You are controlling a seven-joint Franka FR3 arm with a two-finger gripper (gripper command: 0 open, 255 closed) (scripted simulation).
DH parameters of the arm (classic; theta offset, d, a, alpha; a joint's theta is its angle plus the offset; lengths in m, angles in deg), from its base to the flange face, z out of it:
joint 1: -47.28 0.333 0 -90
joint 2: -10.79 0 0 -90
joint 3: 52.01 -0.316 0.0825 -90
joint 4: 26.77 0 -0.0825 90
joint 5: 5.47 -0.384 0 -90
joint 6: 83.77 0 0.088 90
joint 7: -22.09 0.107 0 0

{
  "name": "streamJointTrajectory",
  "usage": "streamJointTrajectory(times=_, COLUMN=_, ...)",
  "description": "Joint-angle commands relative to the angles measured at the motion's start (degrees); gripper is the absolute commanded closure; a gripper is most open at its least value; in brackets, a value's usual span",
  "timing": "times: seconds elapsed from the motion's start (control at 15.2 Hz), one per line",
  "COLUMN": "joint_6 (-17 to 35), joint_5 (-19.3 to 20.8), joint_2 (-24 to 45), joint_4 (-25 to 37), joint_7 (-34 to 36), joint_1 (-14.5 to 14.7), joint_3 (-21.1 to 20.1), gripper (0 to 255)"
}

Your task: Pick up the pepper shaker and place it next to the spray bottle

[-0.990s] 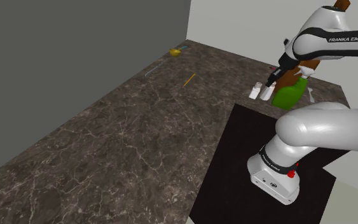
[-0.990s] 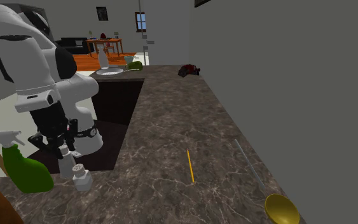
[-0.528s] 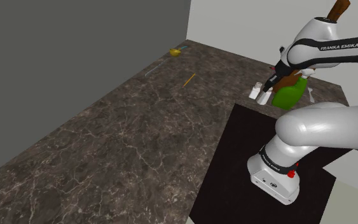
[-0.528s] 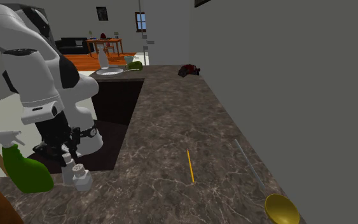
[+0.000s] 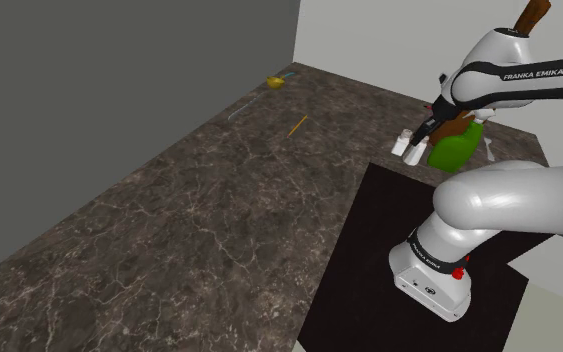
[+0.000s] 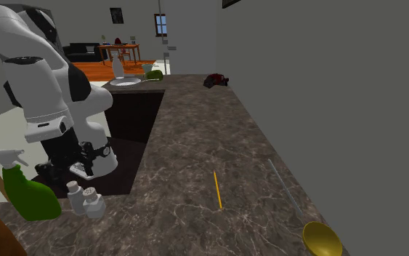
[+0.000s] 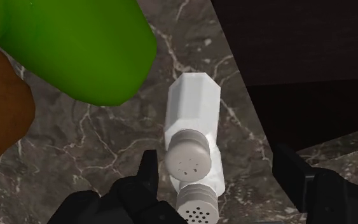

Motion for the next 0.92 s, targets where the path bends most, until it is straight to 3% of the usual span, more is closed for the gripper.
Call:
streamJointTrajectory(times=0.0, joint_6=0.00, joint_5=0.00, joint_2=0.00, joint_4=0.00, joint_7=0.00, joint_1=0.00, joint_3=0.00, gripper=0)
streamJointTrajectory(times=0.2, joint_6=0.00, joint_5=0.00, joint_2=0.00, joint_4=0.00, joint_7=0.00, joint_1=0.00, joint_3=0.00, gripper=0)
streamJointTrajectory(times=0.46, joint_6=-10.21, joint_5=-3.17, joint_2=-6.42, joint_4=3.81, joint_7=-0.63, joint_1=-0.13, joint_3=-4.01, gripper=0)
streamJointTrajectory(times=0.86, joint_6=-10.20, joint_5=-3.19, joint_2=-6.41, joint_4=3.81, joint_7=-0.64, joint_1=-0.15, joint_3=-4.03, gripper=0)
